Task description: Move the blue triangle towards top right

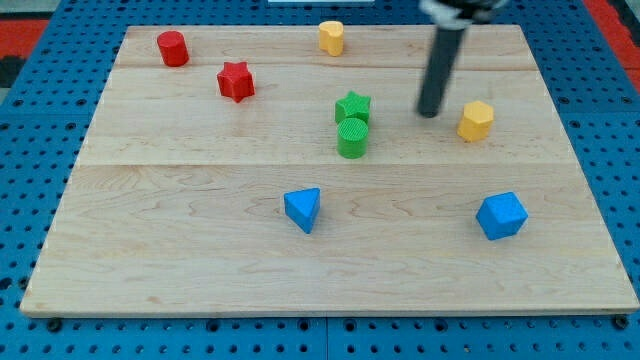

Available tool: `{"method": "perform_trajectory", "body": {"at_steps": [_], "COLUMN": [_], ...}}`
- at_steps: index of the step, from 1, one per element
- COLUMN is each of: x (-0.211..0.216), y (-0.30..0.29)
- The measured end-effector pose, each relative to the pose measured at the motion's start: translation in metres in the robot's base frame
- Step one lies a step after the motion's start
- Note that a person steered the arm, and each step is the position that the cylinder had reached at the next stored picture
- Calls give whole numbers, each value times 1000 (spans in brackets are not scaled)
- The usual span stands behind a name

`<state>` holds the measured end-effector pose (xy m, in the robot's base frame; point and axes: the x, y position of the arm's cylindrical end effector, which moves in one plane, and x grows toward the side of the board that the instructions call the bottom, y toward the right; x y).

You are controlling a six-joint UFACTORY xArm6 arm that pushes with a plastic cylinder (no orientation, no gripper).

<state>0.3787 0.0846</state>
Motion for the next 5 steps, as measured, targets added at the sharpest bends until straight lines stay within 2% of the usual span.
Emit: {"method": "perform_trajectory", "body": {"at_steps": [1, 3, 4, 5], "x": [-9, 130, 205, 209], "y": [-30, 13, -15, -124]}}
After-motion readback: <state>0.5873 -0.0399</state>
